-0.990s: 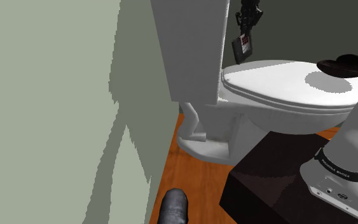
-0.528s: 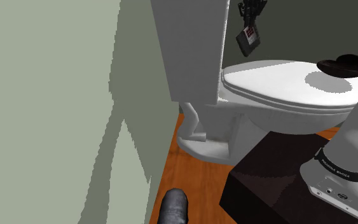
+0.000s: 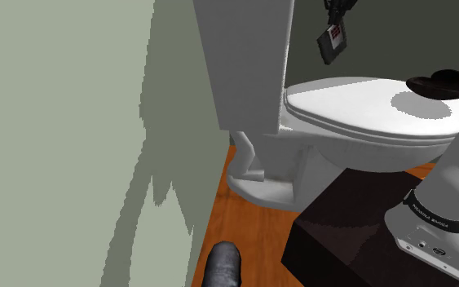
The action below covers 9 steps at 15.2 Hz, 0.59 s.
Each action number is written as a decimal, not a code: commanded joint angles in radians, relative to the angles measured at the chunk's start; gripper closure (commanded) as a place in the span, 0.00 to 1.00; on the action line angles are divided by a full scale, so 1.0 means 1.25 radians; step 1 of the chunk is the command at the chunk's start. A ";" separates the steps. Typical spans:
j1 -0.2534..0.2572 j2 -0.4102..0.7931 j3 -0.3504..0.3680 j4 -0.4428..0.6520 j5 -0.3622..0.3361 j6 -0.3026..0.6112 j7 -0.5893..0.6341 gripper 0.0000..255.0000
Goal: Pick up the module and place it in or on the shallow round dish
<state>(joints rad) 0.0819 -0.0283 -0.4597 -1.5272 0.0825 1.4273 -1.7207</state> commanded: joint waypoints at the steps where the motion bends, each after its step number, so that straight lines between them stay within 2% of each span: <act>1: -0.012 -0.039 -0.011 -0.036 -0.020 -0.001 -0.025 1.00; 9: -0.067 -0.133 -0.071 -0.098 -0.081 -0.026 -0.137 1.00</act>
<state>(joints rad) 0.0084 -0.1784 -0.5368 -1.6353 -0.0076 1.3946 -1.8706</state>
